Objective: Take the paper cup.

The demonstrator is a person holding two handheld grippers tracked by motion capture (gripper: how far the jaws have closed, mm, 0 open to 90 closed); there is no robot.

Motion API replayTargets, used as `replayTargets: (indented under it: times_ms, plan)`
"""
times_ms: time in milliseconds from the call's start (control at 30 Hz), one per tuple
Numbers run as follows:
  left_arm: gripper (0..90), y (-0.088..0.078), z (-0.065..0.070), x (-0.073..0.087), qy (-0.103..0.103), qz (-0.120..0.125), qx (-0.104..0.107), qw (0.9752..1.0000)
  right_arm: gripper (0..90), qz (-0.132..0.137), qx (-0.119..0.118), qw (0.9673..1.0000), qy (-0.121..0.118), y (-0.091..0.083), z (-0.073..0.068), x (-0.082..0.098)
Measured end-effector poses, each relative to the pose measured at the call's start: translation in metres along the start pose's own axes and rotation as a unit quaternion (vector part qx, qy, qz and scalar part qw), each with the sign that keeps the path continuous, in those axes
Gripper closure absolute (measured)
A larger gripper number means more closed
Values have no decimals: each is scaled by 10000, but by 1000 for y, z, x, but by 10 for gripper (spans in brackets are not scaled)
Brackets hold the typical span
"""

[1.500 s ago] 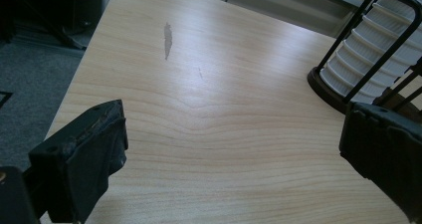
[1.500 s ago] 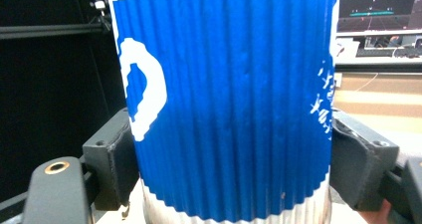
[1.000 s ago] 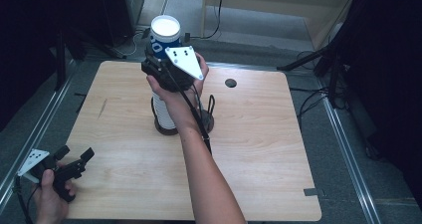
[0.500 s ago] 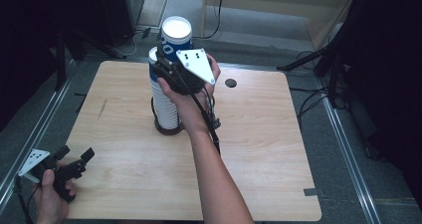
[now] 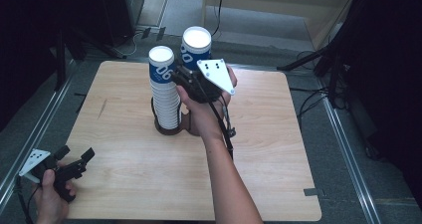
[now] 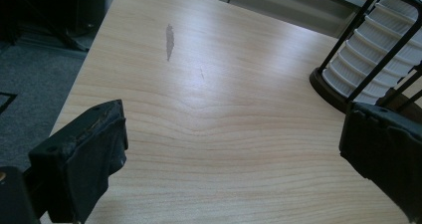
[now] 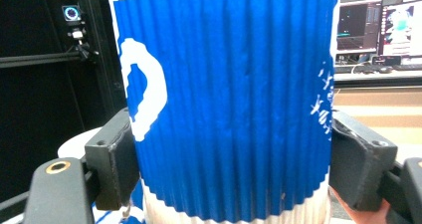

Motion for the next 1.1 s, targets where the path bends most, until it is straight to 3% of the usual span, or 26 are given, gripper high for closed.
replayTargets:
  times_ms: [533,833,1100]
  plan:
    - [0,0,0,0,-1,1,-5,10000,193,17,170,9997,-163,-23,28,8]
    - [0,0,0,0,27,-4,-11,10000,193,-7,326,9994,-84,-37,50,14]
    - [0,0,0,0,33,-11,-20,10000,193,-114,462,9988,-116,-51,68,31]
Point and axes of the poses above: each handheld gripper's, and its own axes: y roughly forward along the jaws, x roughly out of its underside, z roughly to its right, the point moved 4 cm from there along y, roughly forward along the jaws, and after that the axes turned 2 degrees about x, right-handed, at the moved point
